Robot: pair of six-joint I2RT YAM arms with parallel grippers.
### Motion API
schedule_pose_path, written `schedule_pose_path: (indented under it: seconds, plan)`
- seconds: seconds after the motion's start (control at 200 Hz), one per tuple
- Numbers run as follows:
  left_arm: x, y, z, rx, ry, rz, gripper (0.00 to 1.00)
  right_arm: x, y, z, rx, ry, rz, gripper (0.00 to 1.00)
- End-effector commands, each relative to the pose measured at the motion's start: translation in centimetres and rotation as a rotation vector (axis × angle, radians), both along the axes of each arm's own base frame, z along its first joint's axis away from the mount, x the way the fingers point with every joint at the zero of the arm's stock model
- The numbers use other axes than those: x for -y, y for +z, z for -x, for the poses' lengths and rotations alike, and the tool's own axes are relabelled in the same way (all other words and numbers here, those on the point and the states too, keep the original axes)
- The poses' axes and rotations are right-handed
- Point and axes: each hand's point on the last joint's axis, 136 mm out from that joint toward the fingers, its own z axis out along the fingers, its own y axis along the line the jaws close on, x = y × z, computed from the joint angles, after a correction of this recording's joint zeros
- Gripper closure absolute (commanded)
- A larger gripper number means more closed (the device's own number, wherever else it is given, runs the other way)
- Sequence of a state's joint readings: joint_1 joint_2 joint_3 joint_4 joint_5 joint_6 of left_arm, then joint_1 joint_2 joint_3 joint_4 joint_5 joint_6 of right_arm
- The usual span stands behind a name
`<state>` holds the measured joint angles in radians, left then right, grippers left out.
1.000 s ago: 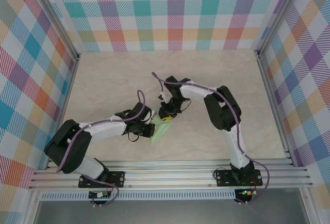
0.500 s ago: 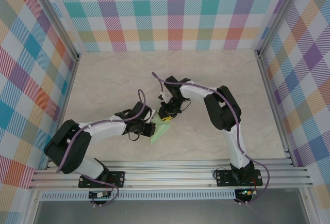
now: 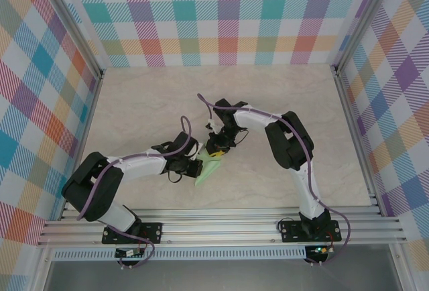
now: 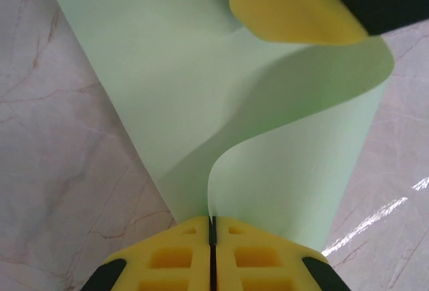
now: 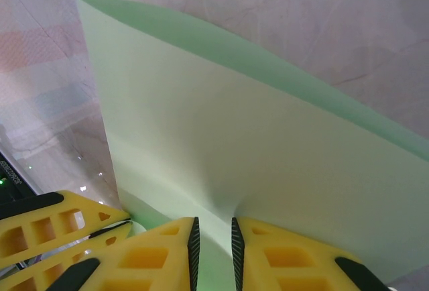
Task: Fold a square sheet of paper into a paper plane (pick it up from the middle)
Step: Third fold the triangle at the center of the table.
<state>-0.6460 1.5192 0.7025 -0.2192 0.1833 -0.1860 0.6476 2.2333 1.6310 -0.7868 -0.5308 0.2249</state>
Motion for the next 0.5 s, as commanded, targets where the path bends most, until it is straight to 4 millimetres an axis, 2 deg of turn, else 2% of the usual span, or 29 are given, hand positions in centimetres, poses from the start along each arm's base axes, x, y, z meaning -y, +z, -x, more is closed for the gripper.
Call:
schedule_pose_path:
  seconds: [0.0,0.495]
  plan:
    - [-0.1,0.4,-0.1,-0.015,-0.002,0.006,0.91,0.0,-0.4,-0.2,-0.003,-0.002,0.024,0.77]
    - [0.4,0.5,0.9,-0.052,-0.022,0.056,0.90,-0.2,0.3,-0.4,0.009,-0.005,0.012,0.77]
